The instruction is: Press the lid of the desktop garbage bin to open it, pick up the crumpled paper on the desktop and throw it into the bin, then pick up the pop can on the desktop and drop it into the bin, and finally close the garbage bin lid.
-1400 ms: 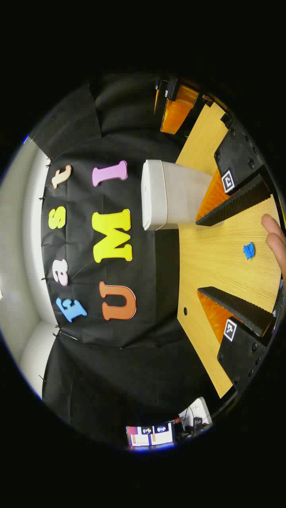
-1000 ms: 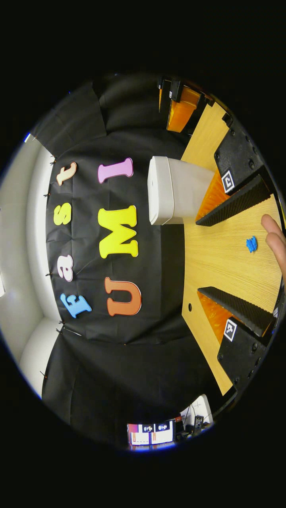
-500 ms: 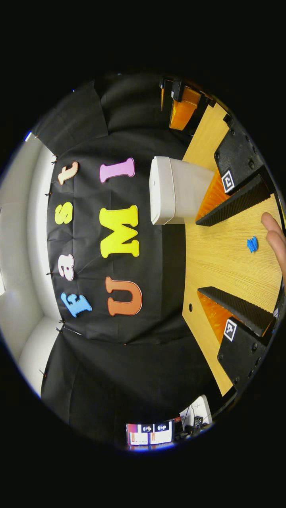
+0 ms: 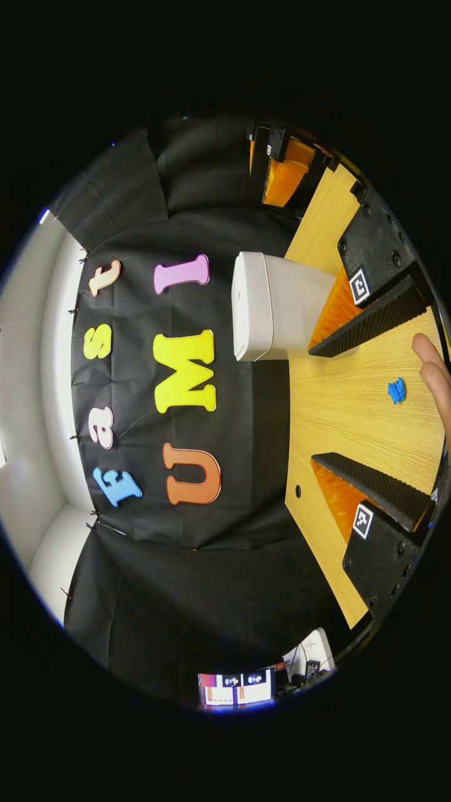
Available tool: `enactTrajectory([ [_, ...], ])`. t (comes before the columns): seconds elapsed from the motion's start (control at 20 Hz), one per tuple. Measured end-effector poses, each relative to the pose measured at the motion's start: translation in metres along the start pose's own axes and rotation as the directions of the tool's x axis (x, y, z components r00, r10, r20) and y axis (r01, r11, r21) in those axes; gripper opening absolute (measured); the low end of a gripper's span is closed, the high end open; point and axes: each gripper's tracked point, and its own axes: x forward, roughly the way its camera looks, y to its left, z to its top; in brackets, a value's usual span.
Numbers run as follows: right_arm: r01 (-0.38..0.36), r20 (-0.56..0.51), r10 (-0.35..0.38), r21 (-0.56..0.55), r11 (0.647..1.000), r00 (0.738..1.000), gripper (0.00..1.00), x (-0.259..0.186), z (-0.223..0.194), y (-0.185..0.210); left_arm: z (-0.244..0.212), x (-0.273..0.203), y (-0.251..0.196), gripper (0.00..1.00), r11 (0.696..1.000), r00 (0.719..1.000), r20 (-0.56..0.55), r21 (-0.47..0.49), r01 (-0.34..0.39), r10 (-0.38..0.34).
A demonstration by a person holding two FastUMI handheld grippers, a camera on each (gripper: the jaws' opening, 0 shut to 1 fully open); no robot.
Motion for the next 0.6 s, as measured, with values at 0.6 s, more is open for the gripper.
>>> enactTrajectory([
  [0.6, 0.025, -0.016, -0.025, -0.037, 0.999, 1.0, 0.95, 0.014, 0.001, 0.003, -0.003, 0.001, 0.0, 0.99, 1.0, 1.0, -0.009, -0.012, 0.001, -0.001],
])
